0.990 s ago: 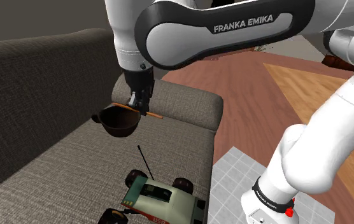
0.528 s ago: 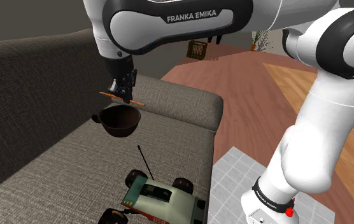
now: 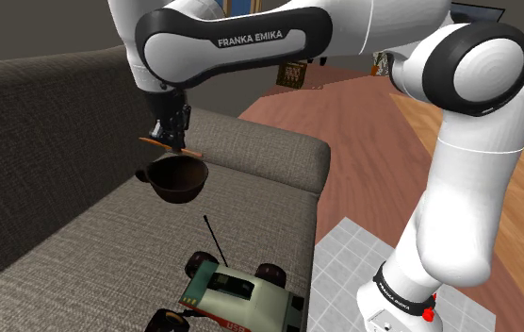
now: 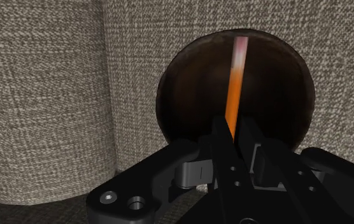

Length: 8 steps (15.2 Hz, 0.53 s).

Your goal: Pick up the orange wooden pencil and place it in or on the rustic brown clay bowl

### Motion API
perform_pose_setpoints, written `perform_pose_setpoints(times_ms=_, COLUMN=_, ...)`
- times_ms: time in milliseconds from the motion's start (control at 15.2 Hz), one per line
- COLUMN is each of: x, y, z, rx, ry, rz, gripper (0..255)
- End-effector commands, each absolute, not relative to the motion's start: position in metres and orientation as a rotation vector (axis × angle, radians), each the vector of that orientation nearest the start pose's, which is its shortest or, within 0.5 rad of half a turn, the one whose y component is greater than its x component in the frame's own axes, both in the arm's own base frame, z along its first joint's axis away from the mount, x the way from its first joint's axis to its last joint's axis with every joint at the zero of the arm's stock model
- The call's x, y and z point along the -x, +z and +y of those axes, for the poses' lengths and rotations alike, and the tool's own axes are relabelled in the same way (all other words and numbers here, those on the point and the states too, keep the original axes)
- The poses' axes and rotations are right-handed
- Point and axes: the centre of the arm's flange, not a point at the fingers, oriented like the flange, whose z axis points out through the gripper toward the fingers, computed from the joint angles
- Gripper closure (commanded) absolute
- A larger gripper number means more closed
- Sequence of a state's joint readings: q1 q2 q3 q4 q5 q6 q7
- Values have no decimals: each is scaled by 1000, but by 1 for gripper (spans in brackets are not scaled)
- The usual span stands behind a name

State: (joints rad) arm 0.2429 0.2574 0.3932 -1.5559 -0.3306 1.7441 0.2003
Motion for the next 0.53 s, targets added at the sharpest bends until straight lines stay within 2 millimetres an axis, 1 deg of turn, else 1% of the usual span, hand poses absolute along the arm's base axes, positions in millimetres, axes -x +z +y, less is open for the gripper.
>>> perform_pose_setpoints(times_ms=0, x=-539, y=495, z=331, rx=3265, ry=-82, rz=-819, gripper=255)
perform_pose_setpoints(times_ms=462, x=-539, y=458, z=331, rx=3265, ry=-82, rz=-819, gripper=255)
